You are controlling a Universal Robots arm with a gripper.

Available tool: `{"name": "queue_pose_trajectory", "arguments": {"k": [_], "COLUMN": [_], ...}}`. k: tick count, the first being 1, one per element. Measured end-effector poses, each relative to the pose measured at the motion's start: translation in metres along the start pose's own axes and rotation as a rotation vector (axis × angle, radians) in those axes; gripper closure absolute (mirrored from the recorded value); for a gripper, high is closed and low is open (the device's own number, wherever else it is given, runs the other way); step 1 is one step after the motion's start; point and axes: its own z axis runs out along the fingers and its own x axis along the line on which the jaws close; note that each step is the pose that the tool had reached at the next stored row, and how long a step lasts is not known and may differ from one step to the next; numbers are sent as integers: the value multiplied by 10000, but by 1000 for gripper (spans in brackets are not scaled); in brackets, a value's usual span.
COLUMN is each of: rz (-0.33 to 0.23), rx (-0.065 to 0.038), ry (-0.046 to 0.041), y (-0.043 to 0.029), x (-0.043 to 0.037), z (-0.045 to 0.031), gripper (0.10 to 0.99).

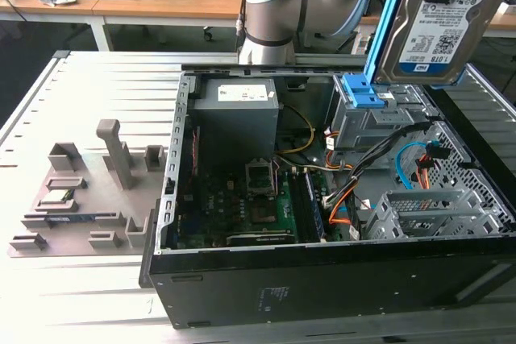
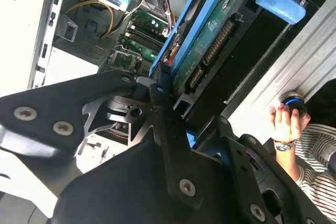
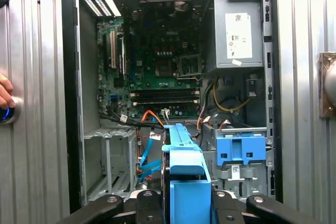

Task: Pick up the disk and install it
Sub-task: 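Pick up the disk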

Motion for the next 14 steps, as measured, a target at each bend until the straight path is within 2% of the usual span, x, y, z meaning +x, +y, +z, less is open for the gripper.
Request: {"name": "queue_pose_trajectory", "arguments": {"k": [14], "rz": [1], "rx": [4], "ry": [130], "y": [-4], "x": [142], "z": [6], "gripper": [722]}}
